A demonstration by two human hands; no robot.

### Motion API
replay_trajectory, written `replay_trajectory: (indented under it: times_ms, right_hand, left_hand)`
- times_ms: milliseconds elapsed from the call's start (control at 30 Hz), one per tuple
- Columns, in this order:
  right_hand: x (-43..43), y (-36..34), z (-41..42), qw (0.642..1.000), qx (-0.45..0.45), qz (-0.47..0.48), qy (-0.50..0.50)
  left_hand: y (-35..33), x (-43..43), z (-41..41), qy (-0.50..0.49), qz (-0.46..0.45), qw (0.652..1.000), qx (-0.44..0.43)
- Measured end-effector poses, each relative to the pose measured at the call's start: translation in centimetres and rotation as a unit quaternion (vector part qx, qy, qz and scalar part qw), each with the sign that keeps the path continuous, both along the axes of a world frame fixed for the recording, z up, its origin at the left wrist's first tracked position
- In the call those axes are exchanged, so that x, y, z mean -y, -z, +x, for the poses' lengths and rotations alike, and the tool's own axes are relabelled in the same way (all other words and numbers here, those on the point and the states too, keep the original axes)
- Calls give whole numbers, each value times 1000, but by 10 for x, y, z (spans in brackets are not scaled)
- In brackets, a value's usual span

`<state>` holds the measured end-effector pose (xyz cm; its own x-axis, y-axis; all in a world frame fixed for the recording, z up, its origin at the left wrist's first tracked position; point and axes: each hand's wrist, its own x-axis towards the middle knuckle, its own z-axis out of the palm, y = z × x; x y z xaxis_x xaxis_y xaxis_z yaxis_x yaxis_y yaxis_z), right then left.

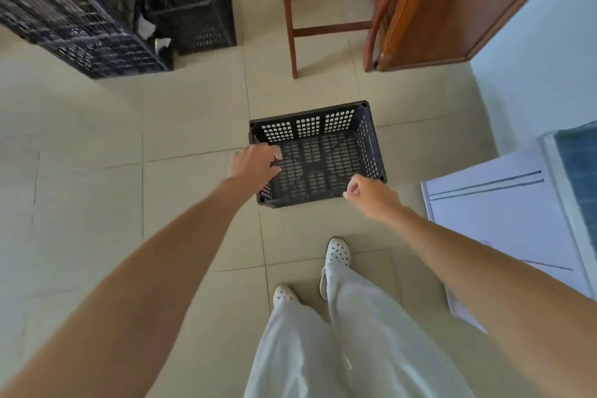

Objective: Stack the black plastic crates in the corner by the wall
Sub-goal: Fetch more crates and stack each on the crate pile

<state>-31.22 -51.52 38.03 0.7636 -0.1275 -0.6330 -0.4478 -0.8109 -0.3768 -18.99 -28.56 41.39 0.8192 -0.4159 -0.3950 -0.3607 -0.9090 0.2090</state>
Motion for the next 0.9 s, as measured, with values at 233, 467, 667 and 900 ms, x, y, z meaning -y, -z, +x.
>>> replay_trajectory:
  times_ms: [233, 467, 667, 900]
  right_hand:
    - [7, 118, 53, 983, -67, 48, 161]
    - [-17, 269, 56, 887, -233, 147, 370]
    - [-34, 376, 72, 749, -225, 216, 585]
    - [-37, 422, 87, 633, -204, 240, 707]
  left_hand:
    - [122, 52, 114, 20, -14, 999, -27]
    - [249, 75, 193, 22, -18, 999, -40]
    - [365, 101, 244, 20, 15, 996, -82]
    - [442, 113, 287, 27, 62, 989, -132]
